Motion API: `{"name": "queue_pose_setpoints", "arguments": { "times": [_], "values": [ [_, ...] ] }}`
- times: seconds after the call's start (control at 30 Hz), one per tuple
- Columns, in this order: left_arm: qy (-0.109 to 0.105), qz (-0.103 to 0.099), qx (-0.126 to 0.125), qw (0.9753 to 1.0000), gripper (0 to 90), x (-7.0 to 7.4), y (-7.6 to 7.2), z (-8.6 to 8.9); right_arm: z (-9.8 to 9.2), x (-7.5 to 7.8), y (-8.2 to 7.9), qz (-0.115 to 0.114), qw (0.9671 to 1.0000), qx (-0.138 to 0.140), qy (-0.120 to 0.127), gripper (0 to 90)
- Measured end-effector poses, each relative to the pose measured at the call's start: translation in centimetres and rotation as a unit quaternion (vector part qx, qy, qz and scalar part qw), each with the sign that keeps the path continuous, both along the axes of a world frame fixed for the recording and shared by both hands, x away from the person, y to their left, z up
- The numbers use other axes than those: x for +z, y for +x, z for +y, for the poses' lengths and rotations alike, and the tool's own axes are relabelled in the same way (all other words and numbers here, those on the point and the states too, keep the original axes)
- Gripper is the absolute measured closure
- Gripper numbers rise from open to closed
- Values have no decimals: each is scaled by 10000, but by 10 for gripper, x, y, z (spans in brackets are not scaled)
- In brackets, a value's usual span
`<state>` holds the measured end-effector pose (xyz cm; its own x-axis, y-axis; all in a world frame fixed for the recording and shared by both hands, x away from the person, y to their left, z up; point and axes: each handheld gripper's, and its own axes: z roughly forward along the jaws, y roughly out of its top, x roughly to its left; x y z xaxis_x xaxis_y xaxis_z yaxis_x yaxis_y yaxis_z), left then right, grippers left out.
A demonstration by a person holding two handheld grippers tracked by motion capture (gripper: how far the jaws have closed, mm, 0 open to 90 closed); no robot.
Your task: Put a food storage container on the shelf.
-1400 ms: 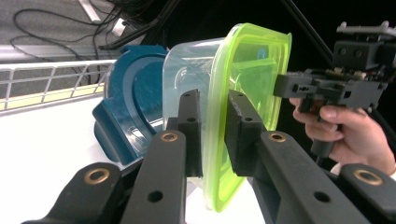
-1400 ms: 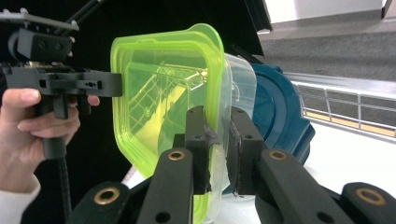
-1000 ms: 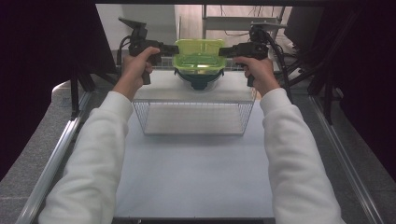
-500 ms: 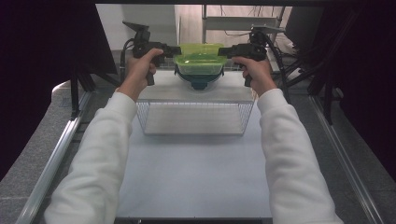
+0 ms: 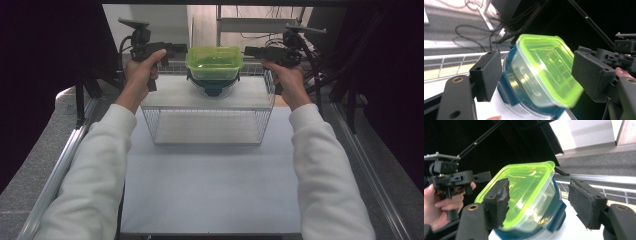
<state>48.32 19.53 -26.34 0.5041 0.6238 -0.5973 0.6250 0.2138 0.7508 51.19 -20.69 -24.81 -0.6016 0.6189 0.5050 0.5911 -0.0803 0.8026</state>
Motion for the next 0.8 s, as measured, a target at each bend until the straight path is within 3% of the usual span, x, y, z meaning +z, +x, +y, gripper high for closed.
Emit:
{"name": "queue_pose_setpoints", "arguments": {
  "times": [0.07,0.17,0.2,0.27,0.33,0.53,0.6,0.7,0.8],
  "values": [
    [125,-190,79,9997,235,3,-13,4,-8,3,-11,-133,9999,96,15,307],
    [313,-465,-63,9984,229,3,-35,10,-19,4,-30,-332,9991,204,-152,298],
    [516,-593,-59,9969,227,1,-45,11,-23,3,-37,-409,9986,222,-239,297],
    [695,-729,-140,9948,226,-3,-60,14,-30,1,-50,-555,9974,283,-373,294],
    [886,-788,-167,9928,226,-10,-72,15,-36,-3,-64,-671,9963,348,-415,293],
    [985,-905,-263,9907,229,-39,-113,22,-52,-23,-105,-929,9927,473,-602,284],
    [1098,-911,-304,9893,230,-51,-128,23,-55,-32,-118,-962,9914,540,-709,280],
    [1419,-971,-295,9847,231,-72,-153,22,-60,-46,-138,-1022,9891,579,-885,279],
    [1491,-875,-386,9842,233,-96,-174,21,-64,-64,-157,-1084,9868,592,-1051,279]
  ]
}}
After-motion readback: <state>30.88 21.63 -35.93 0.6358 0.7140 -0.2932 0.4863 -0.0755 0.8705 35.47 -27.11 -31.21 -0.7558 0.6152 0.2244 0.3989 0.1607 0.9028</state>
